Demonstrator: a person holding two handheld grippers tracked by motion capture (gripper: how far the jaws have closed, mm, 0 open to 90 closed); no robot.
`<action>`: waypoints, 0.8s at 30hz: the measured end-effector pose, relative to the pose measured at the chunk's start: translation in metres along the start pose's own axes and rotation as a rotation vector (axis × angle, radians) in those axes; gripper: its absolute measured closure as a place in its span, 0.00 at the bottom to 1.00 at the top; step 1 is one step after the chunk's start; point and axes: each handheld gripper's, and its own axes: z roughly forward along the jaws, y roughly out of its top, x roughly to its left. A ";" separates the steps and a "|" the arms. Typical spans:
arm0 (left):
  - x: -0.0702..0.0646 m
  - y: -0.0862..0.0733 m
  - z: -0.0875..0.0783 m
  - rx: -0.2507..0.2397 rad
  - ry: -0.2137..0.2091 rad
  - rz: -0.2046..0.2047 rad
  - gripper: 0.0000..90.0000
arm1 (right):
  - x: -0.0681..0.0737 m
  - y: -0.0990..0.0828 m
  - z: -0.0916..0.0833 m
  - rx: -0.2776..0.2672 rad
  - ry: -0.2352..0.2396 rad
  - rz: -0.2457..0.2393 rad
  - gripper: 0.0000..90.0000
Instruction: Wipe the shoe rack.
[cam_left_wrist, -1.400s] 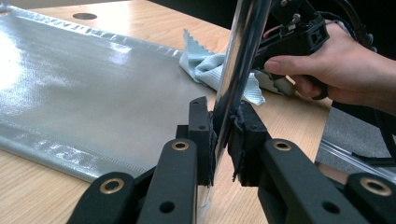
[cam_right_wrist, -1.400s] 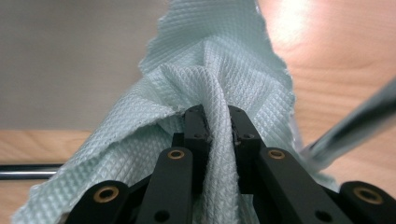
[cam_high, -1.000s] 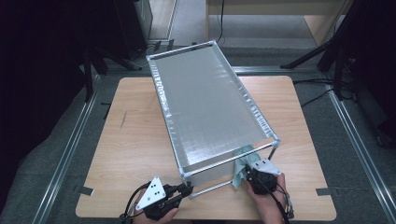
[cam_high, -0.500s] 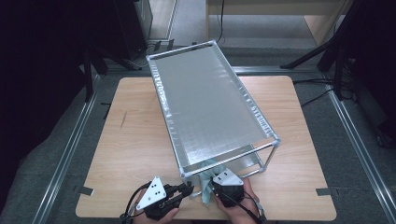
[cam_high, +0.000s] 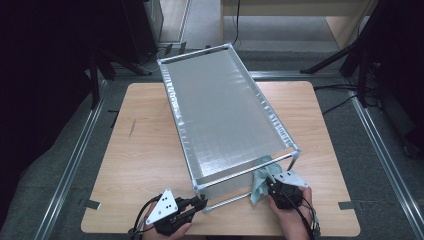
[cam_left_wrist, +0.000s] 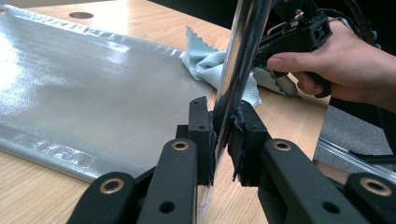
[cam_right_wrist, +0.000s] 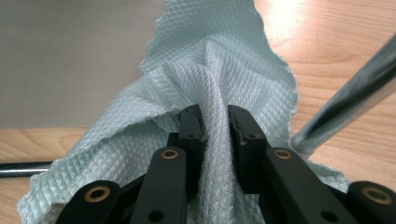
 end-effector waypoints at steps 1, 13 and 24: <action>0.000 0.000 0.000 0.000 -0.001 0.000 0.89 | 0.003 0.000 0.000 -0.001 -0.005 -0.011 0.87; 0.000 0.000 0.001 -0.001 0.000 -0.001 0.89 | 0.071 0.000 0.009 0.001 0.162 -0.111 0.86; 0.000 0.000 0.001 0.002 0.001 0.002 0.89 | 0.092 -0.002 0.010 -0.013 0.235 -0.175 0.81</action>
